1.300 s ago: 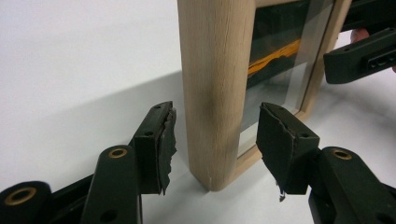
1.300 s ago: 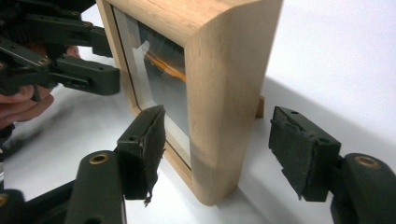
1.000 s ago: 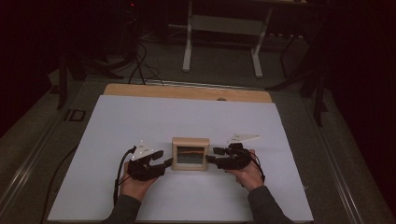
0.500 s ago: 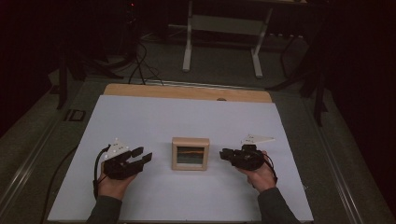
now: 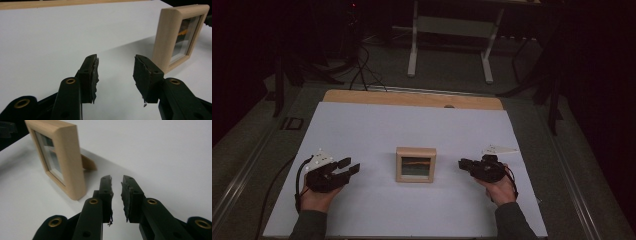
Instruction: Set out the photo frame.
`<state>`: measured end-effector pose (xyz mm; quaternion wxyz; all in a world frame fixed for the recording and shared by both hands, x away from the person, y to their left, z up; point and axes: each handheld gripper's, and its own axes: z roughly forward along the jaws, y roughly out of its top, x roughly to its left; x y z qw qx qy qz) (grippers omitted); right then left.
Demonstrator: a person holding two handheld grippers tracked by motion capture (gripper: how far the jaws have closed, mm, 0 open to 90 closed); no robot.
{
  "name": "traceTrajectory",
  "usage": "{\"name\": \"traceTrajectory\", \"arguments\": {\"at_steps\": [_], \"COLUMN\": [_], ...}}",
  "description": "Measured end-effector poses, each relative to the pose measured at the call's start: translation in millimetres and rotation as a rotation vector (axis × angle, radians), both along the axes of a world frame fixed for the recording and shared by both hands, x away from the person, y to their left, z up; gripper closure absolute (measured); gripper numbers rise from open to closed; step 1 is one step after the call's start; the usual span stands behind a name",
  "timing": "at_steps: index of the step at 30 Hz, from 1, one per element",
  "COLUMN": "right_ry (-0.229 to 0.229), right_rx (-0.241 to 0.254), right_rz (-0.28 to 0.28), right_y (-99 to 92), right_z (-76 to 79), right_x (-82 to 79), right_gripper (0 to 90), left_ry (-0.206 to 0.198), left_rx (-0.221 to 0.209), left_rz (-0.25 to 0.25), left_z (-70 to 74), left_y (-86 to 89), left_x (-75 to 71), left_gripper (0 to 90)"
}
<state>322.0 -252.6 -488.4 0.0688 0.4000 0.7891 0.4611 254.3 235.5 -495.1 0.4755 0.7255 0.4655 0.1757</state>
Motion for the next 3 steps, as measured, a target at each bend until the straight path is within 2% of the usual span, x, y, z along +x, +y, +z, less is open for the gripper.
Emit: {"name": "traceTrajectory", "arguments": {"at_steps": [3], "right_ry": [0.003], "right_rx": [0.01], "right_rz": [-0.018], "right_y": [-5.7], "right_z": [-2.2], "right_x": [1.5], "right_gripper": [77.7], "left_ry": [0.003], "left_rx": [0.017], "left_rz": [0.021], "left_z": [-1.9], "left_y": [2.7], "left_x": [1.5], "left_gripper": [54.5]}}
